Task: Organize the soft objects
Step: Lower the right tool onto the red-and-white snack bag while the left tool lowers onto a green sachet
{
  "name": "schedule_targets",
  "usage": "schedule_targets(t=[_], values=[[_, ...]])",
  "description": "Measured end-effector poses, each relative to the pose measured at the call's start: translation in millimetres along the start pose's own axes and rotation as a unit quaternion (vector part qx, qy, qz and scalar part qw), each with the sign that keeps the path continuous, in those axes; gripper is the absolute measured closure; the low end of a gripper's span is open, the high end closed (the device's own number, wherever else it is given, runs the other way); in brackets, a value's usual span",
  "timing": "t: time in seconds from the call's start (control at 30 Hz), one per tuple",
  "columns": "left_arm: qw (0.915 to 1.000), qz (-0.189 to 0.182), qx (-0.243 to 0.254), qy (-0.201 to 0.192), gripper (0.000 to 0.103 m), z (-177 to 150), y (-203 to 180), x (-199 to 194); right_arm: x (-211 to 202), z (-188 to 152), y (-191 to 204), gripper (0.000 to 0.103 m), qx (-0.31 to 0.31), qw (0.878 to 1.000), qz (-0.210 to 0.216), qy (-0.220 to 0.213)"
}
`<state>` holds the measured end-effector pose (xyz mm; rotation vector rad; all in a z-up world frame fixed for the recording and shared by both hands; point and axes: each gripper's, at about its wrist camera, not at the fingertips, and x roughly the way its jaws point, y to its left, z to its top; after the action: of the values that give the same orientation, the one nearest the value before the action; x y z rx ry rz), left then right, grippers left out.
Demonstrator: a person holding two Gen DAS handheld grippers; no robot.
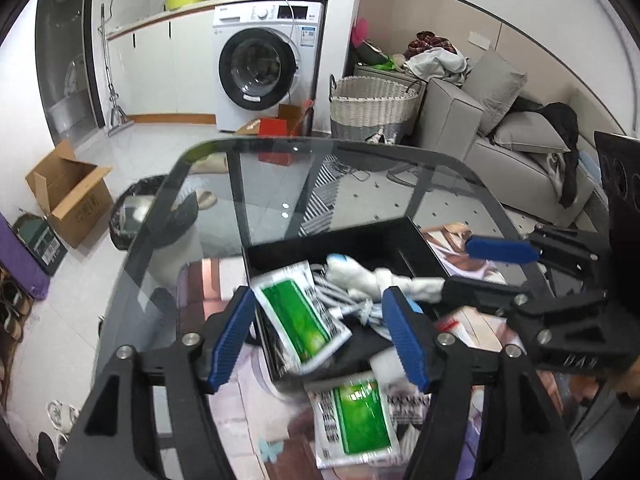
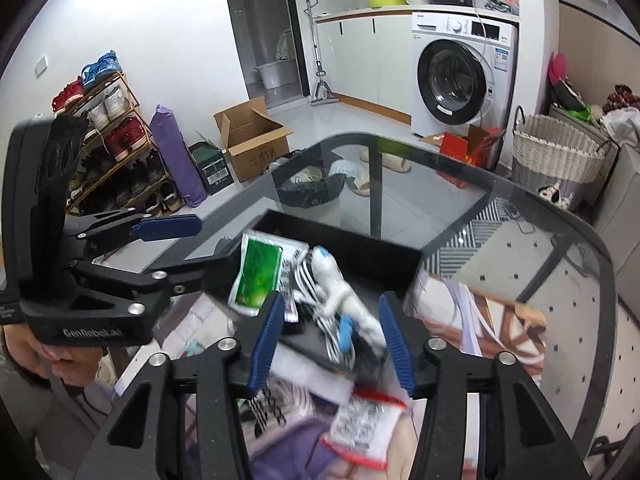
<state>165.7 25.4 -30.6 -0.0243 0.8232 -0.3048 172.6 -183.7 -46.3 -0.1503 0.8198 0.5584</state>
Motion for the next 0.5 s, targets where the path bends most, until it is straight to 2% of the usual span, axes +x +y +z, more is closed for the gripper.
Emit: schedule_targets(t=[0.03,0.17,0.23,0.3,0.5], values=[[1.0,-0.004,-0.002,0.005,0.026,-3,0,-1,-4,-4,-2,0.048,0.004,1.0,-0.001,0.005],[0.9998,-0.011,0.004,0.013,0.023,-19,-6,-8,-13,-22,-16,0.016,0.03,0.999,-0.002,0.016],[0.9991,-0.02,0.025,0.029,0.02,-28,-13,-6,-12,-33,-22,0.015,0.043,0.999,-0.002,0.029],[0.9982,-0.01,0.04,0.043,0.019,-38,-18,0,-6,-44,-27,0.015,0.045,0.998,0.0,0.053],[0.9938,-0.012,0.041,0.103,0.019,-57,-17,32,12,-65,-21,0.015,0.029,0.996,-0.011,0.083]])
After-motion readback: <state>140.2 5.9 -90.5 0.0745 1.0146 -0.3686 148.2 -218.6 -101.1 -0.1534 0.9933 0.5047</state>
